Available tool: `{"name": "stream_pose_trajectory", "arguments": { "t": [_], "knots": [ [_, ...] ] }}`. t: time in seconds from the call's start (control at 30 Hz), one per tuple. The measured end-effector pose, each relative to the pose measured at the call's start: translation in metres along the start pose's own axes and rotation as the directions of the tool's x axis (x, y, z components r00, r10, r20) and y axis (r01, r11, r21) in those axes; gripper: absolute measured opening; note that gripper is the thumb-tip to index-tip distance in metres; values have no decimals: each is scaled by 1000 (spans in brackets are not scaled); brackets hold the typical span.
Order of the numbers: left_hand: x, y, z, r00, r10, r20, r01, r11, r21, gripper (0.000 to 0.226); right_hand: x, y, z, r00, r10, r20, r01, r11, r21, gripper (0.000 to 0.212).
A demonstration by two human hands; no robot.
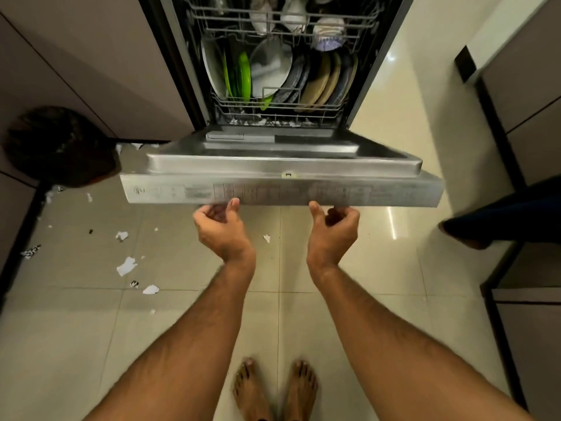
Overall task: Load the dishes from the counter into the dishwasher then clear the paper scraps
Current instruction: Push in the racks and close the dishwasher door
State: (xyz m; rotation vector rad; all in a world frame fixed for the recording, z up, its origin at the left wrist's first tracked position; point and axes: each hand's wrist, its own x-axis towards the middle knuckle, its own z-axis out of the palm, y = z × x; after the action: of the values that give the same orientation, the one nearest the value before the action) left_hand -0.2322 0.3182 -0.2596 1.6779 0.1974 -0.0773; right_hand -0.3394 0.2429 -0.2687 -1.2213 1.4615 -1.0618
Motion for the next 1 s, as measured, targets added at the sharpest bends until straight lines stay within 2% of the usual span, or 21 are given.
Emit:
{"name": "stream_pose_trajectory", "arguments": {
  "t": [0.07, 0.13, 0.2, 0.3, 0.33, 0.4, 0.47, 0.57, 0.67, 0.73, 0.83, 1.0],
  "knots": [
    [13, 12, 5, 988, 156, -6, -155, 984, 82, 53, 17, -10, 5, 988, -151, -21, 148, 983, -113, 48],
    [28, 19, 12, 932, 359, -41, -342, 914, 217, 71, 32, -18, 10, 944, -325, -53, 307, 928, -210, 57],
    [35, 30, 15, 830, 557, -14, -520, 784, 338, 77, 42, -24, 15, 887, -456, -70, 409, 847, -339, 69],
    [50, 43, 25, 659, 728, 186, -727, 554, 406, 65, 55, -36, 24, 812, -575, -102, 451, 728, -516, 75],
    [56, 46, 29, 608, 760, 230, -776, 506, 378, 59, 59, -41, 28, 775, -623, -108, 474, 685, -553, 71],
    [71, 52, 37, 524, 813, 253, -840, 444, 310, 47, 72, -54, 36, 653, -754, -73, 582, 562, -588, 58],
    [86, 60, 48, 449, 861, 239, -878, 375, 298, 39, 90, -68, 44, 533, -846, -23, 680, 444, -584, 48],
    [106, 71, 69, 358, 910, 210, -906, 284, 314, 37, 117, -82, 60, 389, -921, 20, 765, 311, -564, 40],
    [121, 82, 96, 343, 919, 195, -915, 280, 290, 39, 144, -95, 80, 275, -961, 25, 812, 218, -541, 36],
    [132, 92, 113, 337, 923, 185, -918, 278, 284, 36, 161, -106, 91, 224, -974, 14, 839, 186, -512, 33],
    [147, 107, 136, 306, 928, 213, -922, 233, 309, 25, 180, -121, 106, 200, -980, -1, 854, 175, -490, 31],
    [172, 127, 167, 275, 936, 221, -919, 188, 347, 26, 209, -144, 123, 176, -984, 20, 878, 148, -456, 30]
  ]
}}
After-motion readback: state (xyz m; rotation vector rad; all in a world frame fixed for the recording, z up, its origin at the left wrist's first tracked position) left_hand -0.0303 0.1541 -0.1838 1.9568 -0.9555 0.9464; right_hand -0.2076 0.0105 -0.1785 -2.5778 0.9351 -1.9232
